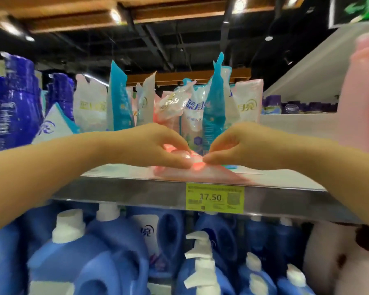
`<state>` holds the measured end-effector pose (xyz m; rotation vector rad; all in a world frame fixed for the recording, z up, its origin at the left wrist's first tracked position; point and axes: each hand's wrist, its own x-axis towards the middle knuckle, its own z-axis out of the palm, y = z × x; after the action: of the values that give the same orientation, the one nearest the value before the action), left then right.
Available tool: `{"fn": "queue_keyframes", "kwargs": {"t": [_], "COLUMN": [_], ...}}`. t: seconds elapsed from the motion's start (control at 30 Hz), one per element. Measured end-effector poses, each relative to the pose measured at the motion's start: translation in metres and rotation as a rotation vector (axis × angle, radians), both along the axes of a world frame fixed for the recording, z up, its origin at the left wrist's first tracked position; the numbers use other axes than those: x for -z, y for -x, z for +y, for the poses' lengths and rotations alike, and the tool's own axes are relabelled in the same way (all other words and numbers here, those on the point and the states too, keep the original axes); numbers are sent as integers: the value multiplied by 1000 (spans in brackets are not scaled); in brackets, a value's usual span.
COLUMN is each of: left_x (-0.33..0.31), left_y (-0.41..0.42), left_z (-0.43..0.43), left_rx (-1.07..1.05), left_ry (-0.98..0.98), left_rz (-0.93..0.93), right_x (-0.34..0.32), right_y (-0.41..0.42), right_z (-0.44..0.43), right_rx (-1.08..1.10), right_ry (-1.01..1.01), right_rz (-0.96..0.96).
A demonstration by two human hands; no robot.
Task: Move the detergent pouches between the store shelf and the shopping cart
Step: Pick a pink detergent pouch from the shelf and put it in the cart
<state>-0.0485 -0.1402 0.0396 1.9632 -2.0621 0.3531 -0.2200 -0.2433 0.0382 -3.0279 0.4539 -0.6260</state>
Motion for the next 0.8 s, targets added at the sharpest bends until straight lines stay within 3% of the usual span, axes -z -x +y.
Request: {"fn": "queue_keyframes", "kwargs": {"t": [0.13,0.23,0.4,0.5,0.57,0.7,0.8], "left_x": [1,-12,-60,-88,-99,-101,-94], "left_y": [-4,-5,-17,-29,-35,-39,-35], "left_z": [-1,-8,-33,-46,-52,-63,-60], "left_rx": [171,150,115,172,239,202,177], "left_ry": [139,326,808,955,1018,1005,929], "left_rz": [87,79,223,444,625,901,1101], "right_x": [-2,-2,-11,-15,-14,-3,1], "right_y": [-3,-4,-12,-20,-31,-51,-58], "right_z": [-2,-4,0,-4,-9,-13,-14], "right_rx": [-29,3,-103,-145,-52,2,-84], "right_ry": [-75,-110,-473,-586,-633,-790,-918], "right_rz": [-10,-50,-526,-772,-765,-502,-558]}}
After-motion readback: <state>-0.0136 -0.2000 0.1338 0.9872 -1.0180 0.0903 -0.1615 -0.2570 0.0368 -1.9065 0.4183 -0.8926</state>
